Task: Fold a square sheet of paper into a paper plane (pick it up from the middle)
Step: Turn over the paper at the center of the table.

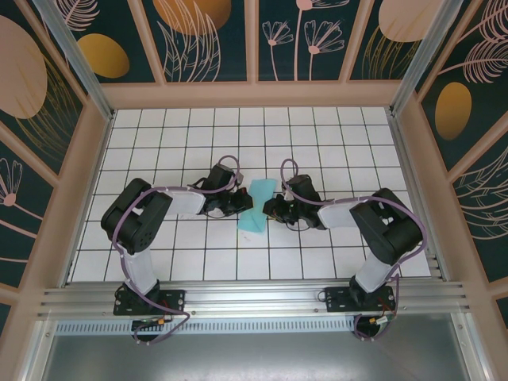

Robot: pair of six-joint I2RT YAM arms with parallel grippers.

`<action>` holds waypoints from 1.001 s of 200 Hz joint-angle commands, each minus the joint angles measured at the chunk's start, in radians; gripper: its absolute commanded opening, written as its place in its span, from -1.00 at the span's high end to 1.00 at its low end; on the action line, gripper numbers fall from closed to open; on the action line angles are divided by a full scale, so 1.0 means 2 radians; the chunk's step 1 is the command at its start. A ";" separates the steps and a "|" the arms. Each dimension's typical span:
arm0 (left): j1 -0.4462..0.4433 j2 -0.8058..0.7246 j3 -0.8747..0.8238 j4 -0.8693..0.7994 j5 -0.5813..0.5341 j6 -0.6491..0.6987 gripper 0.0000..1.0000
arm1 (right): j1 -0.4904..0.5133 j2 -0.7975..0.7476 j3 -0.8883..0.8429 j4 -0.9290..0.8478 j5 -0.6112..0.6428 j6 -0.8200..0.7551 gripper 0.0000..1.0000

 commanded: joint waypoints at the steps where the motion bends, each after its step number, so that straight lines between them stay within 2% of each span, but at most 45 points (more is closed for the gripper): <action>1: -0.004 -0.019 -0.006 0.016 -0.004 -0.012 0.88 | 0.004 0.006 0.005 0.016 -0.012 -0.009 0.71; 39: -0.004 -0.063 -0.018 0.028 -0.031 -0.029 0.80 | 0.004 -0.012 0.017 -0.019 -0.006 -0.029 0.85; 70: -0.003 -0.129 -0.033 0.025 -0.087 -0.037 0.75 | 0.005 -0.047 0.035 -0.089 0.021 -0.056 0.94; 105: -0.003 -0.218 -0.064 0.008 -0.193 -0.038 0.72 | 0.008 -0.097 0.097 -0.255 0.117 -0.119 0.96; 142: -0.002 -0.311 -0.113 0.019 -0.288 -0.038 0.52 | 0.013 -0.138 0.149 -0.364 0.198 -0.154 0.96; 163: -0.001 -0.347 -0.133 0.023 -0.317 -0.034 0.43 | 0.020 -0.154 0.172 -0.404 0.242 -0.159 0.96; 200: -0.001 -0.376 -0.153 0.023 -0.336 -0.032 0.37 | 0.041 -0.161 0.213 -0.470 0.310 -0.166 0.96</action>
